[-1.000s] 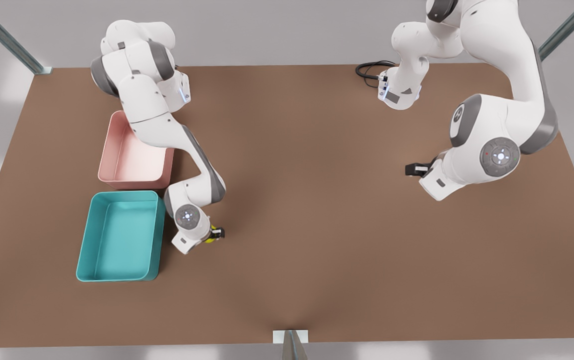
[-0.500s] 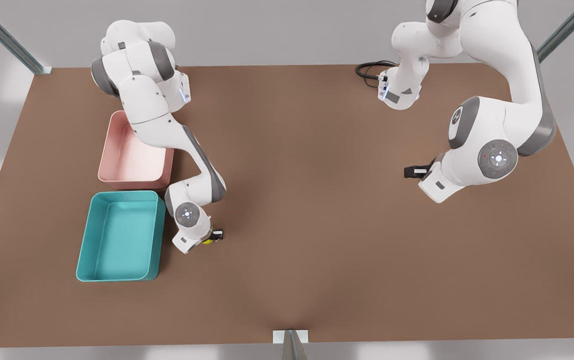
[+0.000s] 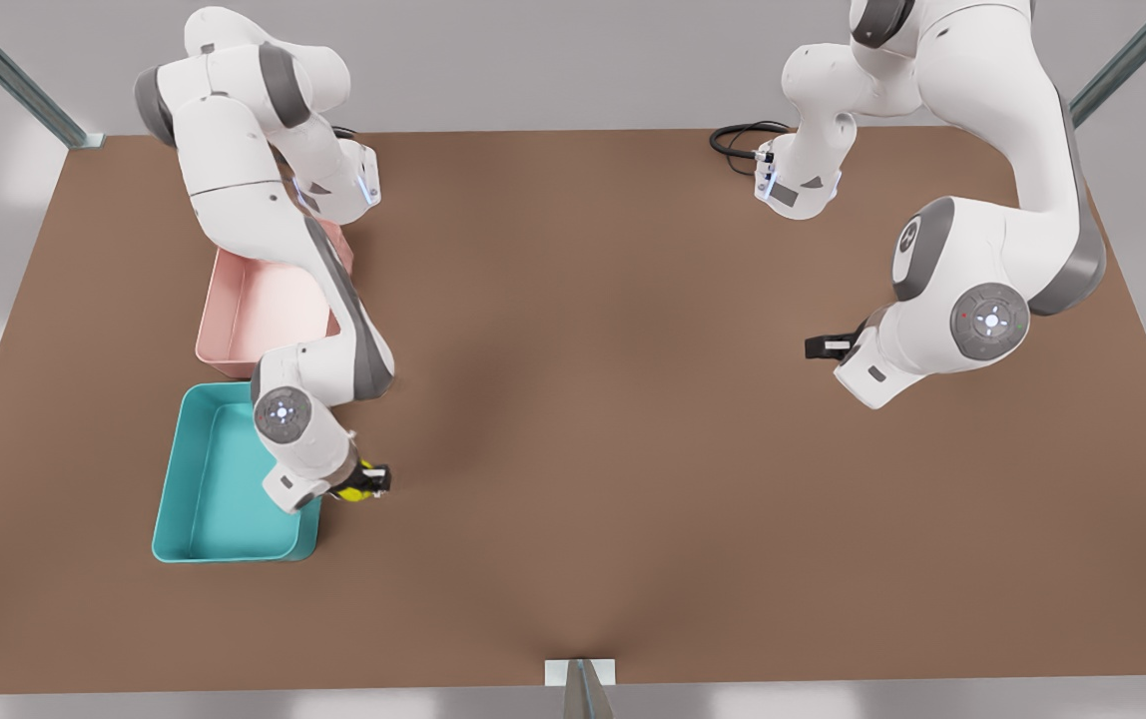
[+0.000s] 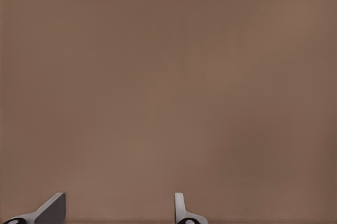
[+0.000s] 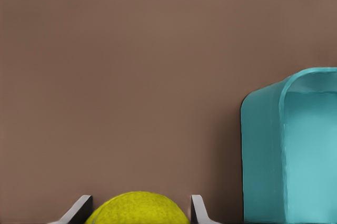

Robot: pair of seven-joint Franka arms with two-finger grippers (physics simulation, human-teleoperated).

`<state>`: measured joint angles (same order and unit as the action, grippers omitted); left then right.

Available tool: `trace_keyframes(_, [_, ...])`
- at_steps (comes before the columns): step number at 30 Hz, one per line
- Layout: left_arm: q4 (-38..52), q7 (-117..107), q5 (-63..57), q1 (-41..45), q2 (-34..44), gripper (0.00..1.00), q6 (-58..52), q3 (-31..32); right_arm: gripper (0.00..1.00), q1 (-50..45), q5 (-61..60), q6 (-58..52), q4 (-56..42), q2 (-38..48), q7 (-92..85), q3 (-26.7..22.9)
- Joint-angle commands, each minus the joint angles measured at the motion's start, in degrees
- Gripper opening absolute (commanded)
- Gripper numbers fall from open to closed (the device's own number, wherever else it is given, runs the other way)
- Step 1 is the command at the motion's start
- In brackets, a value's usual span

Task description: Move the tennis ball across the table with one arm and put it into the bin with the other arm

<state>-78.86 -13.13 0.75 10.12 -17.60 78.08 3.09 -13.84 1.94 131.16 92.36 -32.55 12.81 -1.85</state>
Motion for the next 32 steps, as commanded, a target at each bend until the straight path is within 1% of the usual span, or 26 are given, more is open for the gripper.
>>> trace_keyframes(1, [0.0, -0.8, 0.0, 0.0, 0.0, 1.0, 0.1, 0.0, 0.59, 2.9, -0.4, -6.6, -0.2, 2.4, -20.9, -0.1])
trace_keyframes(5, [0.0, -0.8, 0.0, 0.0, 0.0, 1.0, 0.1, 0.0, 0.59, 8.0, -1.8, -7.8, -1.4, 0.6, -30.6, -0.4])
trace_keyframes(8, [0.0, -0.8, 0.0, 0.0, 0.0, 1.0, 0.1, 0.0, 0.59, 9.7, -2.6, -7.8, -2.9, -2.2, -33.8, -0.6])
trace_keyframes(10, [0.0, -0.8, 0.0, 0.0, 0.0, 1.0, 0.0, 0.0, 0.59, 10.2, -2.6, -7.8, -2.9, -2.5, -34.4, -0.6])
trace_keyframes(12, [0.0, -0.8, 0.0, 0.0, 0.0, 1.0, 0.0, 0.0, 0.6, 11.2, -5.8, -7.8, -3.0, -3.4, -38.3, -1.1])
trace_keyframes(13, [0.0, -0.8, 0.0, 0.0, 0.0, 1.0, 0.0, 0.1, 0.72, 11.2, -5.8, -7.8, -3.0, -3.4, -38.3, -1.3])
trace_keyframes(14, [0.0, -0.8, 0.0, 0.0, 0.0, 1.0, 0.0, 0.0, 1.0, 11.2, -5.8, -7.7, -3.0, -3.5, -38.2, -1.3])
trace_keyframes(18, [0.0, -0.8, 0.0, 0.0, -0.3, 1.0, 0.1, 0.0, 1.0, 11.1, -5.8, -7.7, -3.4, -3.7, -38.0, -1.3])
trace_keyframes(20, [0.0, -0.8, 0.0, 0.0, -0.4, 1.0, 0.1, 0.0, 1.0, 9.5, -5.6, -8.6, -6.7, -3.1, -37.3, -0.9])
trace_keyframes(22, [0.0, -0.8, 0.0, 0.0, -0.4, 1.0, 0.1, 0.0, 1.0, 5.9, -4.7, -27.1, -15.1, -0.8, -19.9, -1.0])
trace_keyframes(23, [-0.1, -0.8, 0.0, 0.0, -0.4, 1.0, 0.1, 0.0, 1.0, 3.9, -3.0, -36.1, -19.9, 0.3, -18.2, -1.2])
trace_keyframes(24, [-0.1, -0.8, 0.0, 0.0, -0.4, 1.0, 0.1, 0.0, 1.0, 2.5, -0.8, -40.3, -21.4, 2.7, -13.5, -1.4])
trace_keyframes(26, [-0.1, -0.8, 0.0, 0.0, -0.3, 1.0, 0.0, 0.0, 1.0, 1.9, 1.0, -47.8, -21.8, 9.2, -12.1, -1.1])
trace_keyframes(27, [0.0, -0.8, 0.0, 0.0, -0.3, 1.0, 0.0, 0.1, 1.0, 2.8, 1.1, -50.6, -19.6, 14.9, -11.8, -0.9])
trace_keyframes(28, [0.0, -0.8, -0.1, 0.0, -0.2, 1.0, 0.0, 0.0, 1.0, 4.8, 1.1, -50.7, -16.1, 18.7, -11.6, -0.5])
trace_keyframes(29, [0.0, -0.8, -0.1, -0.2, -0.3, 1.0, 0.1, 0.0, 1.0, 7.4, 1.1, -50.7, -12.4, 21.8, -10.4, 1.7])
trace_keyframes(32, [-0.1, -0.8, -0.1, -0.2, -0.1, 1.0, 1.2, 0.0, 1.0, 7.2, 1.2, -50.7, -10.3, 24.3, -10.2, 1.7])
